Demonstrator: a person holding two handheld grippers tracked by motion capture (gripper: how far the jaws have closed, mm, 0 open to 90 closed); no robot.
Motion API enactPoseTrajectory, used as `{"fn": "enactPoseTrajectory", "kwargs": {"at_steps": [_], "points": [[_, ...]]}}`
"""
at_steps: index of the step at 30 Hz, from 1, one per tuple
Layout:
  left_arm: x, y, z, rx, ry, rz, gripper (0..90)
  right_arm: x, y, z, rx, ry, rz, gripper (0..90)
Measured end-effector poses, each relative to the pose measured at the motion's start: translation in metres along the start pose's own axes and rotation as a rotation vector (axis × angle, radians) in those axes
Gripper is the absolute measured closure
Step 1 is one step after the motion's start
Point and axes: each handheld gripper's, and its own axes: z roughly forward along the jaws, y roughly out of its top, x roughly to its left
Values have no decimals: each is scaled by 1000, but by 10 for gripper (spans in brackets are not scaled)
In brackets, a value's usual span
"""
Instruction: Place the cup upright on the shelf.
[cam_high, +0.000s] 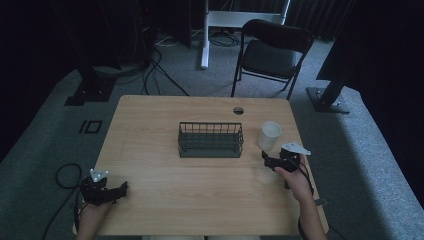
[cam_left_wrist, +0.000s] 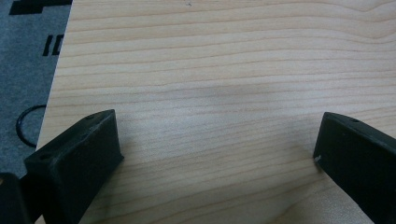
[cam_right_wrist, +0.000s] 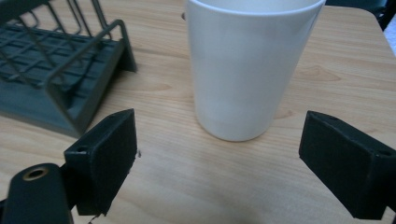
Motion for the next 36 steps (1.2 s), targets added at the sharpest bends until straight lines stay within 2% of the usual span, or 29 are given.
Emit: {"fn": "enactPoseTrajectory", "kwargs": {"at_steps": [11, 32, 36], "points": [[0, 0, 0, 0, 0, 0, 8, -4, 11, 17, -25, -49, 32, 112], [0, 0, 0, 0, 0, 0, 8, -7, 39, 34, -85, -61, 73, 112], [0, 0, 0, 0, 0, -1, 8, -5, 41, 37, -80, -60, 62, 112]]}}
